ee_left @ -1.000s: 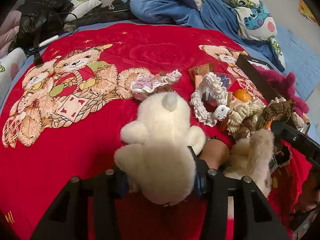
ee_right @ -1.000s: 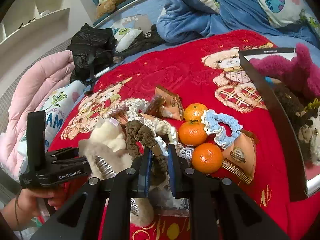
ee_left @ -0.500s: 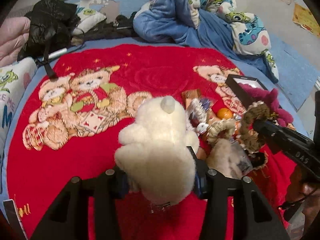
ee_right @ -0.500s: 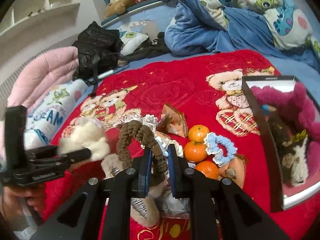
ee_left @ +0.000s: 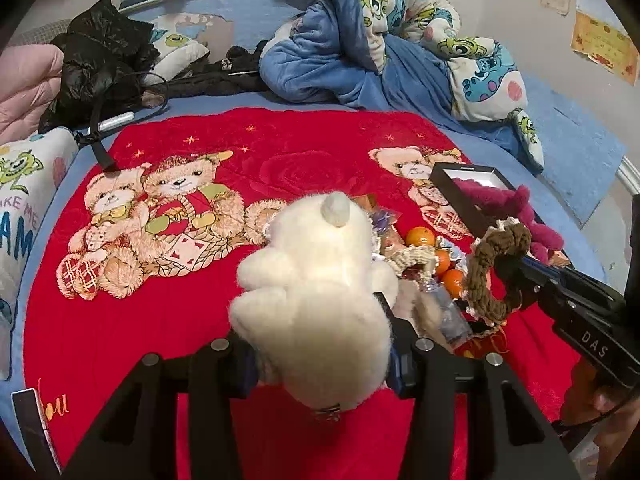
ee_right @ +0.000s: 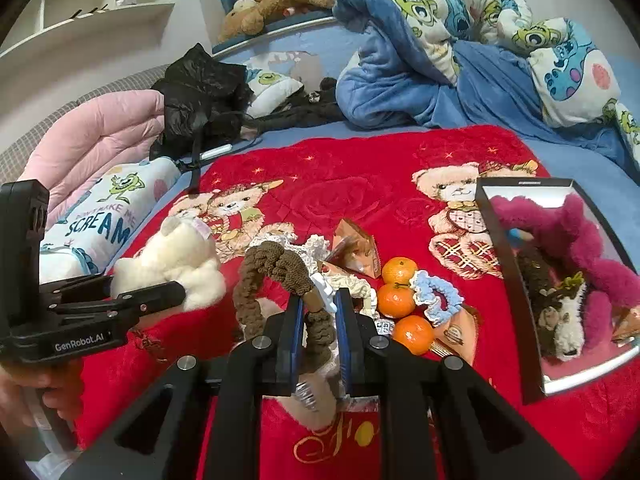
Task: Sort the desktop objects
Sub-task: 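Carry the white plush bear and brown hair tie in both grippers over the tray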
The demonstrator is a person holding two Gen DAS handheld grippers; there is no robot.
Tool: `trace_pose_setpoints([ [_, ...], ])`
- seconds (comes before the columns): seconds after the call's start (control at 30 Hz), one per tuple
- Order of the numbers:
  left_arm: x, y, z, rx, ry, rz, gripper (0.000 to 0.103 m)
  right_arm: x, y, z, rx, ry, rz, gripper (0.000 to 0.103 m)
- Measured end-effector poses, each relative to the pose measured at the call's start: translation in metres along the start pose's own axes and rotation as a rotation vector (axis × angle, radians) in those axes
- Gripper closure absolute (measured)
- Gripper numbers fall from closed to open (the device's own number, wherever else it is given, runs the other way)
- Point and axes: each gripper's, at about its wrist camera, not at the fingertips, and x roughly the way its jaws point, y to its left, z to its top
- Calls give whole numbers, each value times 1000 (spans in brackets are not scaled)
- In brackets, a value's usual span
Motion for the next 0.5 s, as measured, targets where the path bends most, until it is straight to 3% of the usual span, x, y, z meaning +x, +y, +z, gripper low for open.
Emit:
trace_pose_setpoints([
  [0.27, -14, -34, 3, 60, -11, -43, 54, -24, -6, -4, 31, -19, -19, 88],
  [0.5, -2, -77, -5, 124, 26, -123, 54, -43, -20, -11, 48, -20, -95, 88],
])
